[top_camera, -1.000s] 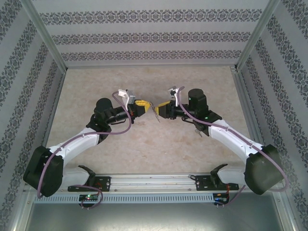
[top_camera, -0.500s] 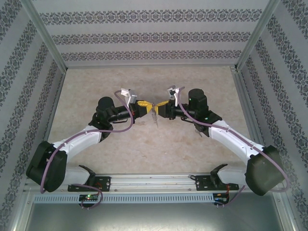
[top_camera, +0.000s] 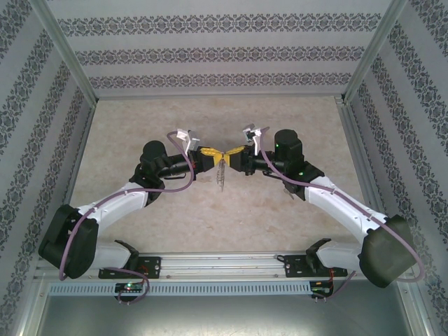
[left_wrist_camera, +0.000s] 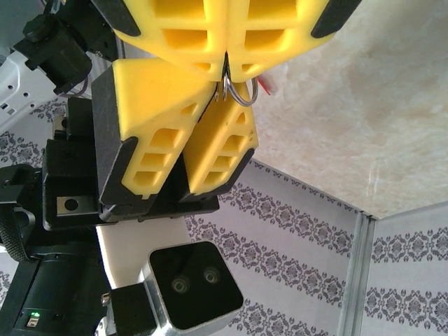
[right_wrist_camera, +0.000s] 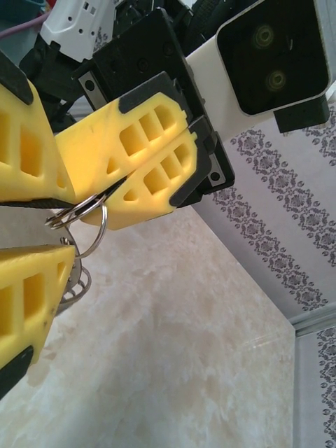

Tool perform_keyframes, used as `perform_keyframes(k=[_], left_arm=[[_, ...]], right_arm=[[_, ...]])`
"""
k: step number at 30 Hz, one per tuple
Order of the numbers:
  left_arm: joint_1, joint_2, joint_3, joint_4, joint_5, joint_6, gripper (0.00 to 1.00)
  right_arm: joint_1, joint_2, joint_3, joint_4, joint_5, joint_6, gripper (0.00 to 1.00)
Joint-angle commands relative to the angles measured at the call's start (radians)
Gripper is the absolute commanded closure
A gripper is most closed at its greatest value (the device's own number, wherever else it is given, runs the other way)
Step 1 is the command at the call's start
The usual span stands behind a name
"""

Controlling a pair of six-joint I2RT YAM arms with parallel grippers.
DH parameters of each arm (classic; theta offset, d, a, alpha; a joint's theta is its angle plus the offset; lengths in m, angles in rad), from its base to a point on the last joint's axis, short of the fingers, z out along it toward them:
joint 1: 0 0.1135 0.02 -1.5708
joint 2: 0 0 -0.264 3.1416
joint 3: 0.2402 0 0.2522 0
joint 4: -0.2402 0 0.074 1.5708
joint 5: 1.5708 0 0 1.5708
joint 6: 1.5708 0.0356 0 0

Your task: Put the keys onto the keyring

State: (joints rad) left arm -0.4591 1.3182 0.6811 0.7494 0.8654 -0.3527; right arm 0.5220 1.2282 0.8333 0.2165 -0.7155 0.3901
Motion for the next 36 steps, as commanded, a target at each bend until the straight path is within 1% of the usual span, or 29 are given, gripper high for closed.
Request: perform_keyframes(k=[1,4,6,8,9,19,24,28,36], left_arm=[[-0.014,0.004,0.036,0.071,0.042,-0.025,1.00],[-0.014,0.008,0.039,0.071,0.047,-0.032,1.00],[-0.013,0.009,0.038,0.072,0.047,-0.031,1.00],[-0.014,0.011,0.038,0.076,0.045,-0.033,1.00],[-0.014,0.010,0.038,0.075,0.045,-0.034,1.00],[-0.014,0.015,0.044,0.072,0.040,-0.037,1.00],[-0.013,0.016,0.045,0.071,0.038,-0.041,1.00],[-0.014,0.017,0.047,0.065,0.038,-0.043,1.00],[-0.014,0.021,0.051,0.074,0.032,-0.054,1.00]], right_arm=[[0.011,-0.007,0.032,0.039,-0.021,0.004,0.79],[0.013,-0.004,0.038,0.041,-0.023,0.010,0.83],[0.015,-0.004,0.038,0.041,-0.024,0.010,0.87],[0.016,-0.003,0.038,0.040,-0.027,0.010,0.94],[0.016,-0.003,0.038,0.039,-0.031,0.010,0.95],[0.030,0.016,0.035,0.028,-0.065,0.005,0.90],[0.038,0.024,0.041,0.028,-0.071,0.003,0.90],[0.041,0.021,0.041,0.025,-0.070,-0.002,1.00],[0.041,-0.003,0.025,0.037,-0.053,0.001,1.00]])
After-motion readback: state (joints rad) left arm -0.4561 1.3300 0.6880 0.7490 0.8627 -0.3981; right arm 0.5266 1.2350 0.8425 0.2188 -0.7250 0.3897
